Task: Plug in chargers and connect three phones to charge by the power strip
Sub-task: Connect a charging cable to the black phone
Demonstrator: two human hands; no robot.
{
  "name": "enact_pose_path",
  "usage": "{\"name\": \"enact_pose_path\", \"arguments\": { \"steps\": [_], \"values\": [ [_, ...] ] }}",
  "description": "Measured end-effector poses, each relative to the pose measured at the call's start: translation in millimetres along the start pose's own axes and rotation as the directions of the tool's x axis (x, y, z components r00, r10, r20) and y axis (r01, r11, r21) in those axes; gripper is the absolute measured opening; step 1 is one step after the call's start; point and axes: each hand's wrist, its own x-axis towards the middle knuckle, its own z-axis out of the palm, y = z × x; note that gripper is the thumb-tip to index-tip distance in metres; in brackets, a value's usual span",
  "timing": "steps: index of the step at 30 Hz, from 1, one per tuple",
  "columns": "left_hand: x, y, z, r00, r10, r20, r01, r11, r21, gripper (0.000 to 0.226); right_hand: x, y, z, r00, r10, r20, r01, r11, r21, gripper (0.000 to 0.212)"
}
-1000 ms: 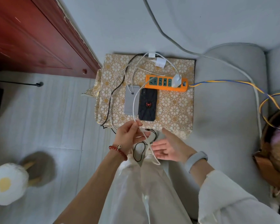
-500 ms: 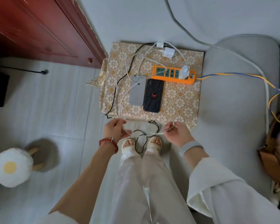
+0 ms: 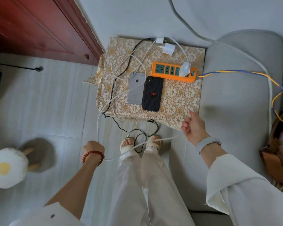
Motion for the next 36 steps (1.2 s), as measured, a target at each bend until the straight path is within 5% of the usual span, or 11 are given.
{"name": "enact_pose_path", "arguments": {
  "steps": [3,8,10,12,15,18,22,27,31,33,36],
  "values": [
    [-7,16,11,0.992,0.104,-0.077,-0.097,0.991,0.09,0.036,-9,4,4,0.979,-0.078,0.186,0.112,0.977,-0.179,0.014],
    [-32,60,28,0.905,0.406,-0.129,-0.425,0.882,-0.205,0.03,-36,19,7,0.845,-0.096,0.526,0.364,0.824,-0.434,0.029],
    [-47,83,34,0.889,0.446,0.103,-0.369,0.832,-0.414,0.025,-44,27,10,0.807,-0.055,0.589,0.441,0.718,-0.538,0.023],
    [-61,103,37,0.815,0.439,0.379,-0.122,0.769,-0.627,0.028,-48,36,13,0.784,0.0,0.62,0.483,0.628,-0.61,0.016],
    [-69,116,42,0.812,0.483,0.328,-0.111,0.679,-0.726,0.023,-49,45,14,0.769,0.073,0.636,0.507,0.538,-0.674,0.013],
    [-69,114,41,0.757,0.582,0.298,-0.295,0.71,-0.639,0.021,-41,41,11,0.797,0.029,0.604,0.48,0.577,-0.661,0.02],
    [-70,104,41,0.635,0.638,0.436,-0.405,0.755,-0.515,0.018,-29,22,16,0.866,0.032,0.499,0.231,0.859,-0.456,0.032],
    [-68,102,53,0.648,0.609,0.456,-0.418,0.786,-0.456,0.019,-16,15,33,0.907,-0.075,0.414,0.294,0.817,-0.496,0.024],
    [-49,124,61,0.705,0.698,0.125,-0.669,0.713,-0.21,0.024,4,30,36,0.945,-0.137,0.298,0.287,0.787,-0.547,0.025],
    [-37,142,65,0.574,0.818,-0.022,-0.818,0.574,-0.03,0.03,15,42,36,0.939,-0.127,0.32,0.318,0.675,-0.666,0.023],
    [-17,172,70,0.345,0.938,-0.03,-0.89,0.337,0.308,0.039,31,59,38,0.917,-0.163,0.364,0.395,0.489,-0.777,0.026]
  ]
}}
